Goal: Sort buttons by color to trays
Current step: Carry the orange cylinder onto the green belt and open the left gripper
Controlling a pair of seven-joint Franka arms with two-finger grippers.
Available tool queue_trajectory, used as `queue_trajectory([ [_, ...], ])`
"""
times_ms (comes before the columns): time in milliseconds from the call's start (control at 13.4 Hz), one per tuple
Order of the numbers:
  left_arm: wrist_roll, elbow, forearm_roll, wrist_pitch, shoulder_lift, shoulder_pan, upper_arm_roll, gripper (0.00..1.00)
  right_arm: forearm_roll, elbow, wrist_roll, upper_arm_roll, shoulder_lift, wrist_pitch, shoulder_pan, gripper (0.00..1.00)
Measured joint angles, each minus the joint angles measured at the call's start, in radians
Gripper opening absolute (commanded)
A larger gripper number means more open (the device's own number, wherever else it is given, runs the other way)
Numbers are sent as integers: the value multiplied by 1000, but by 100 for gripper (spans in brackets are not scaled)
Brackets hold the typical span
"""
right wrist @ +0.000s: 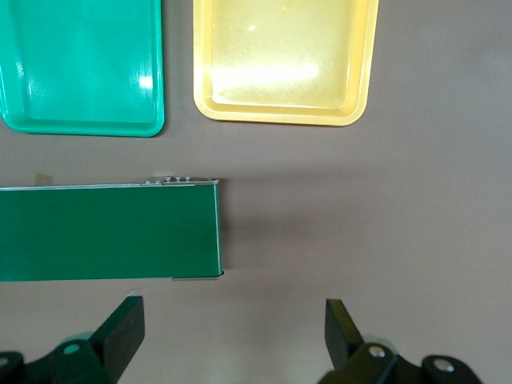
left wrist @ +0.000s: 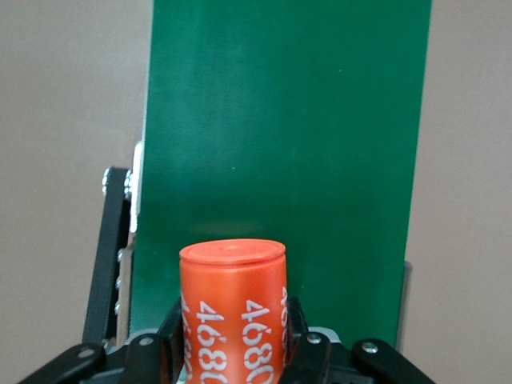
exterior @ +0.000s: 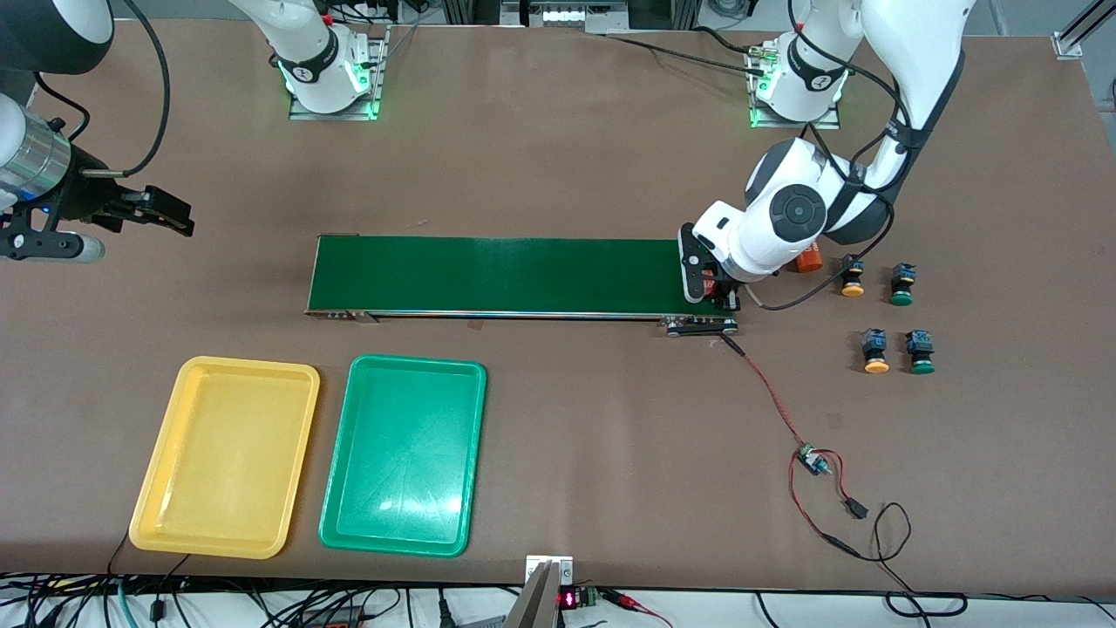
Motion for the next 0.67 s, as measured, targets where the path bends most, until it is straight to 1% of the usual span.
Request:
queue_trajectory([
  [150, 1, 0, 0, 4, 0, 0, -10, 14, 0, 0, 0, 0, 0, 0, 0, 100],
  [224, 2, 0, 0, 5, 0, 0, -12, 42, 0, 0, 0, 0, 0, 0, 0, 100],
  [299, 3, 0, 0, 5, 0, 0, -12, 98, 0, 0, 0, 0, 0, 0, 0, 100],
  [374, 6, 0, 0, 5, 0, 0, -13, 100, 0, 0, 0, 0, 0, 0, 0, 100],
  [673, 12, 2, 0, 6, -3, 0, -13, 100, 0, 0, 0, 0, 0, 0, 0, 100],
])
